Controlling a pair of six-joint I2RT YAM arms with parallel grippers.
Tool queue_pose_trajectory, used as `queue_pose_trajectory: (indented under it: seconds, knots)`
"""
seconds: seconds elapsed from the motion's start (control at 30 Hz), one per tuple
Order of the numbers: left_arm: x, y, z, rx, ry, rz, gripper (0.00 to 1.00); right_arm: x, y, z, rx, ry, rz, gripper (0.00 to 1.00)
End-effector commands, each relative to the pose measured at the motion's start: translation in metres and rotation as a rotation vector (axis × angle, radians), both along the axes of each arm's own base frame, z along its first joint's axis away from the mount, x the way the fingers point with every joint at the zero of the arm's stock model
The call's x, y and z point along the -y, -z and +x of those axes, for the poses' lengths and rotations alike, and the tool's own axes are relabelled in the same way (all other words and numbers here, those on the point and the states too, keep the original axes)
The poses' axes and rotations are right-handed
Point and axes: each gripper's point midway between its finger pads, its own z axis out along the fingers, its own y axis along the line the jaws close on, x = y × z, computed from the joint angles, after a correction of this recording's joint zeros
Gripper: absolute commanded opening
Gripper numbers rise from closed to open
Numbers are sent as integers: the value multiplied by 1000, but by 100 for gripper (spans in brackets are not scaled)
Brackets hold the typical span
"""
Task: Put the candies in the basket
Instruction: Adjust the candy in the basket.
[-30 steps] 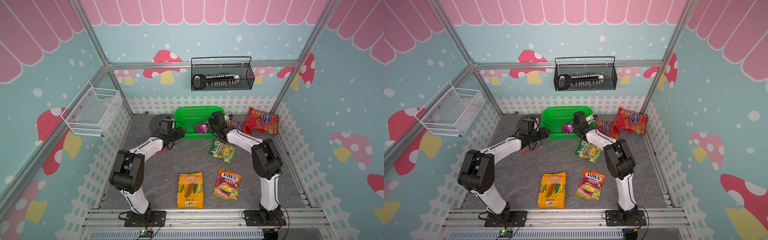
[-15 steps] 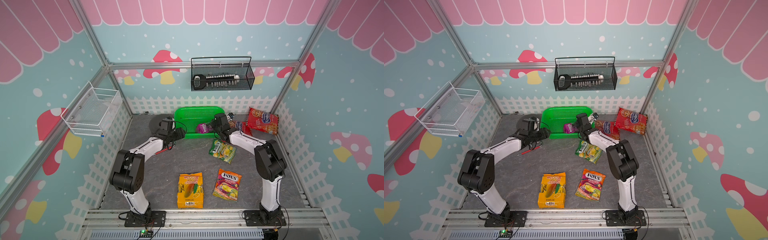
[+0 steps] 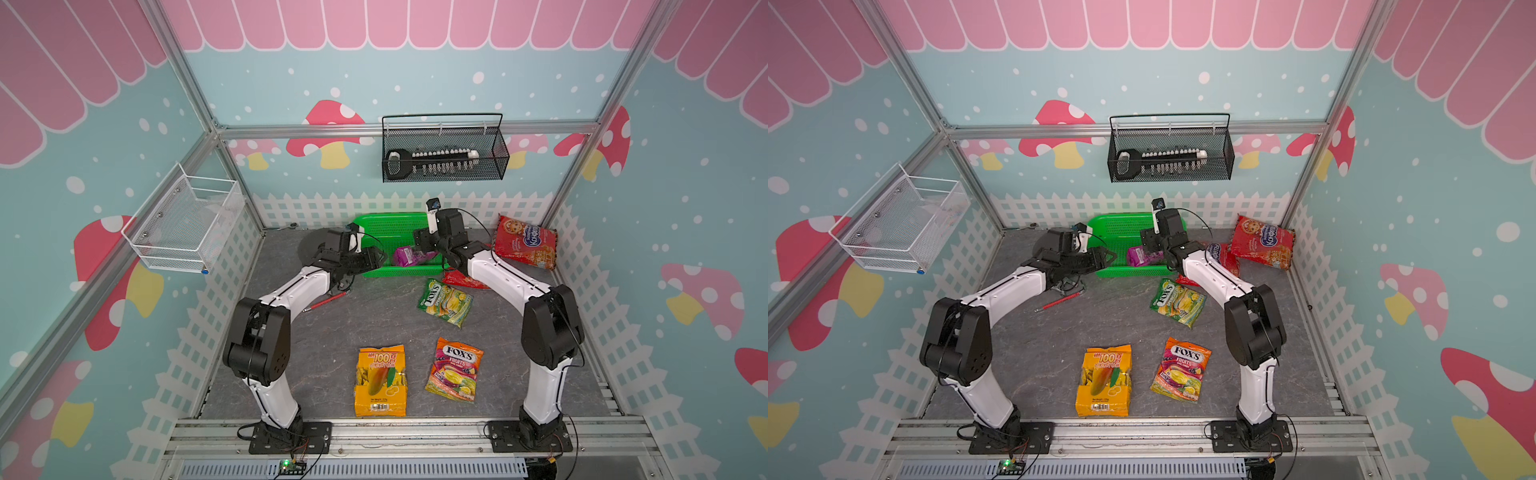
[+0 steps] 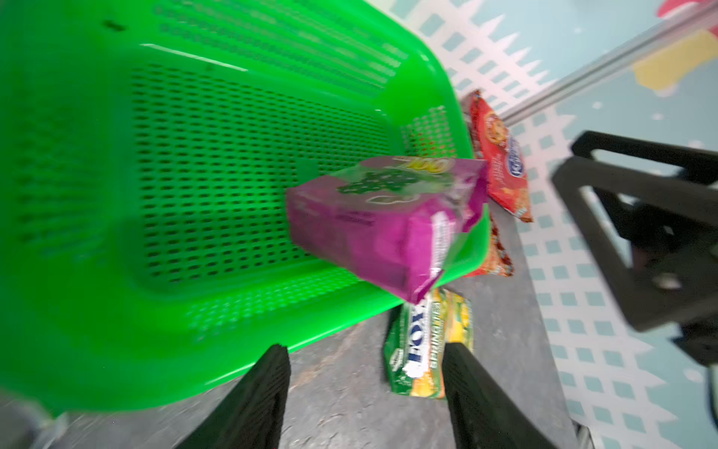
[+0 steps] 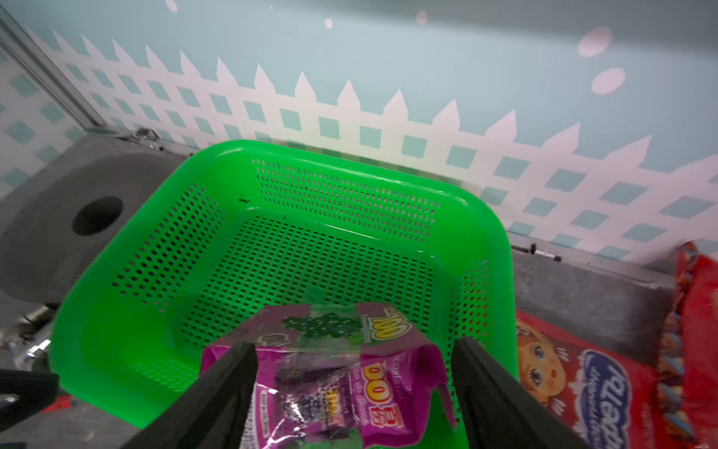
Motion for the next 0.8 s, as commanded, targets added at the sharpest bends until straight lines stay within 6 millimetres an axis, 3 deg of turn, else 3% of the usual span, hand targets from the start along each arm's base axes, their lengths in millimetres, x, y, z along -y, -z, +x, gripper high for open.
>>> queue_pose_trajectory:
  seconds: [0.0,0.17,0.23,0.47,0.57,0.77]
  knots:
    - [39,-3,-5,-20,122,-63,67,24,41,7,-78,-44,-236,85]
    - [48,9,18,-28,75,-29,65,33,56,25,-177,-73,-116,75]
    - [49,15,24,-37,63,-7,58,35,61,31,-211,-71,-61,72]
    - [41,29,29,-35,7,69,56,40,87,44,-272,-71,-25,67]
    - [38,35,31,-39,-3,88,56,37,98,47,-300,-75,-13,63]
    - [34,42,40,-25,-26,131,55,30,94,36,-341,-111,28,64]
